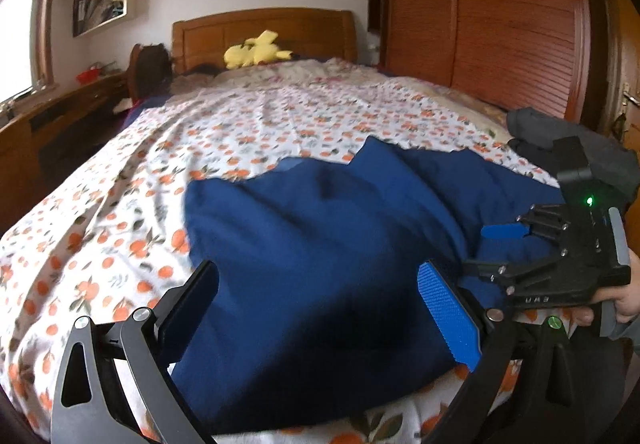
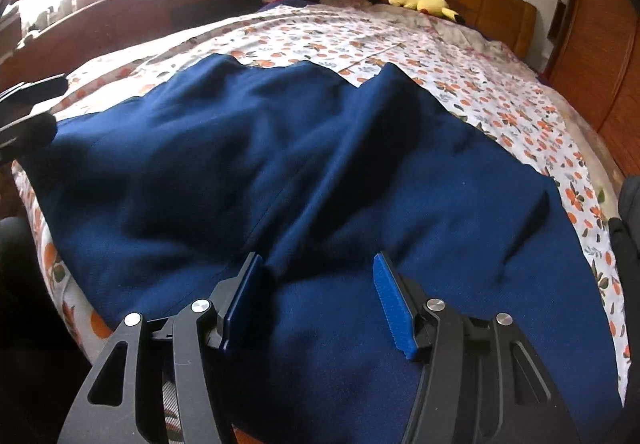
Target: Fold large clothes
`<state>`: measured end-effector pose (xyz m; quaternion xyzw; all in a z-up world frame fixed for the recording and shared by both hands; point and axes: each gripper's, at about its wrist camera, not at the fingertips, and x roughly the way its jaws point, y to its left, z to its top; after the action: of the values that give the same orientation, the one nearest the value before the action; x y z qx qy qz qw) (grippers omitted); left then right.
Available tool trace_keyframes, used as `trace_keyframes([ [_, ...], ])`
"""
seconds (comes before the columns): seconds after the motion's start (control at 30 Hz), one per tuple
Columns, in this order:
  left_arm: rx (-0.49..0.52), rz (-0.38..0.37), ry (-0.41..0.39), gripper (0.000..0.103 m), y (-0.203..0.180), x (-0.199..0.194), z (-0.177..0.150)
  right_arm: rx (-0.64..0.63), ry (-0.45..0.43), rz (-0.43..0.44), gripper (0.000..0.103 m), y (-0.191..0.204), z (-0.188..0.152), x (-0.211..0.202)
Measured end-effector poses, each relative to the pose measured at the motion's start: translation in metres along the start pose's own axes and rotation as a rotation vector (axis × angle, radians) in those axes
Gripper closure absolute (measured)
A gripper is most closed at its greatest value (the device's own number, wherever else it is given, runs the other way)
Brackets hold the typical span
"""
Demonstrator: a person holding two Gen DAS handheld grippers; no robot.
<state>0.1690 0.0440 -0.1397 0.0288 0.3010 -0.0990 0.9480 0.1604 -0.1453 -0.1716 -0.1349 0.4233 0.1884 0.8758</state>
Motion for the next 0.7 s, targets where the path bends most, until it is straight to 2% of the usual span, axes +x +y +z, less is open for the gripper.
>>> trace_keyframes([
  [0.17,-0.036,0.043,0.047,0.018,0.011,-0.013,-0.018,-0.005,-0.018,0.014,0.048,-0.002,-0.004,-0.001],
  [0.37,-0.136,0.119,0.093,0.028,0.044,-0.028,-0.042,0.014,-0.016,0.036,0.047,-0.006,-0.006,0.000],
  [0.6,-0.218,0.100,0.144,0.034,0.065,-0.027,-0.057,0.010,-0.022,0.036,0.047,-0.007,-0.006,0.000],
  [0.7,-0.249,0.072,0.159,0.042,0.065,-0.023,-0.061,0.009,-0.026,0.032,0.047,-0.006,-0.006,0.000],
])
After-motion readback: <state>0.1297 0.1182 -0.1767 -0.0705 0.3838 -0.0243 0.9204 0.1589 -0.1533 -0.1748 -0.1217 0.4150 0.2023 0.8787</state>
